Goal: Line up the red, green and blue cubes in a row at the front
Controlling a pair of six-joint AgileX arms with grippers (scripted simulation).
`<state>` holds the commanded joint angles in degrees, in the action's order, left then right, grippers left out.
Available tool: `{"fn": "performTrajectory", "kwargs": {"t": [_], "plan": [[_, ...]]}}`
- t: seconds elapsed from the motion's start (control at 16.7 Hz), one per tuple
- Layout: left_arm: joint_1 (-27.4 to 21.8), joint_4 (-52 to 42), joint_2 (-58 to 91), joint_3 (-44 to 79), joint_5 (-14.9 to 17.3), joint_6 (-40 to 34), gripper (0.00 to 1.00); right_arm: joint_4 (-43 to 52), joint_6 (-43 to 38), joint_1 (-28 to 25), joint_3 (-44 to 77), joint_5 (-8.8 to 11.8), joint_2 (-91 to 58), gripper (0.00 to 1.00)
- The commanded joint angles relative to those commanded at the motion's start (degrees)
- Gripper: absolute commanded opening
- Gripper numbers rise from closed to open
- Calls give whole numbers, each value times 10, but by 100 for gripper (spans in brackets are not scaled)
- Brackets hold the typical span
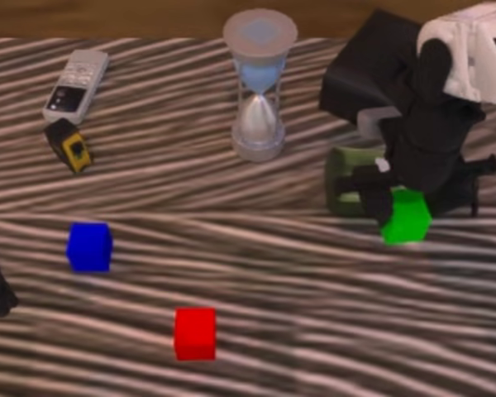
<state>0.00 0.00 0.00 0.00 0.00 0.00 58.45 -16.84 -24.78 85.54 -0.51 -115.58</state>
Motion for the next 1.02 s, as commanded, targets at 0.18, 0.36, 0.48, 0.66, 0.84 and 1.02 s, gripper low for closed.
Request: {"fn": "performTrajectory", "kwargs": {"t": [0.18, 0.36, 0.48, 0.66, 0.84, 1.02], "plan": [[0, 0, 0, 0, 0, 0, 100, 11, -57, -49, 12, -1, -3, 0], [0, 0, 0, 0, 0, 0, 100, 26, -158, -122, 25, -4, -4, 0], [0, 0, 0, 0, 0, 0, 100, 36, -232, -174, 32, -7, -2, 0], [0, 0, 0, 0, 0, 0, 100, 48, -314, -238, 39, -11, 2, 0], [0, 0, 0, 0, 0, 0, 100, 52, -342, -264, 40, -13, 6, 0], [0, 0, 0, 0, 0, 0, 100, 51, -342, -262, 39, -12, 4, 0]]}}
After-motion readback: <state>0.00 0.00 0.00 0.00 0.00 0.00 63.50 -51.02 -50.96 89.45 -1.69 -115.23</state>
